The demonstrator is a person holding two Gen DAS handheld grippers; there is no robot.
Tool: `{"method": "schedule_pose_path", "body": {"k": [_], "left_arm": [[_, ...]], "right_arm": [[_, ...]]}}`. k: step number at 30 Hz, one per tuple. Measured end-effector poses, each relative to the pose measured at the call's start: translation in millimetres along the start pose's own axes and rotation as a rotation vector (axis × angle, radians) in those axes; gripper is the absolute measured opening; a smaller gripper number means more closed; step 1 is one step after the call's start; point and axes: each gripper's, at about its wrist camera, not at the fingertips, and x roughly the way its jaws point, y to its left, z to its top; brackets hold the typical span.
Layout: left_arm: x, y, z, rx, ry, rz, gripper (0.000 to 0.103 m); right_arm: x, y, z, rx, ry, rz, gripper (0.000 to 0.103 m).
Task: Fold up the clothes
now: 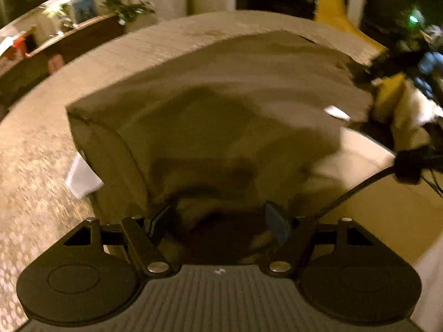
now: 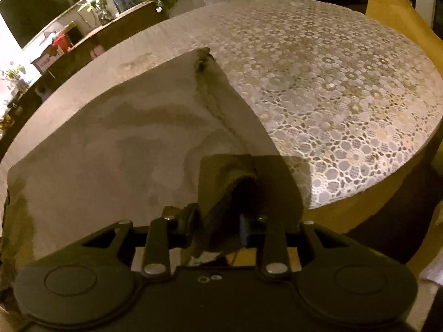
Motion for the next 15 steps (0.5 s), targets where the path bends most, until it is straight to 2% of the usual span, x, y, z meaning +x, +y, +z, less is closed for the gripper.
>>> {"method": "schedule_pose_path", "body": {"k": [2, 5, 8, 11, 15], "left_arm": [[-7, -4, -6, 0.040, 0.012, 0.004, 0.073], [-15, 0, -8, 0.006, 0.017, -0.032, 0.073], [-26, 5, -3, -0.023, -0.024, -0.020, 0.073], [-28, 22, 10, -0.087, -0.039, 0.056, 0.073], [-22, 59, 39, -0.185, -0.042, 0.171, 0.073]], "right_arm": [[-4, 4, 1, -0.021, -0.009, -0.019, 0.103], [-13, 13, 5, -0.073, -0.041, -0.050, 0.103], [-24, 22, 15, -0.132, -0.067, -0.059, 0.103], [-31, 26, 31, -0.179, -0.078, -0.051, 0.103], [-24, 35, 61, -0.222, -0.048, 0.008, 0.103]]}}
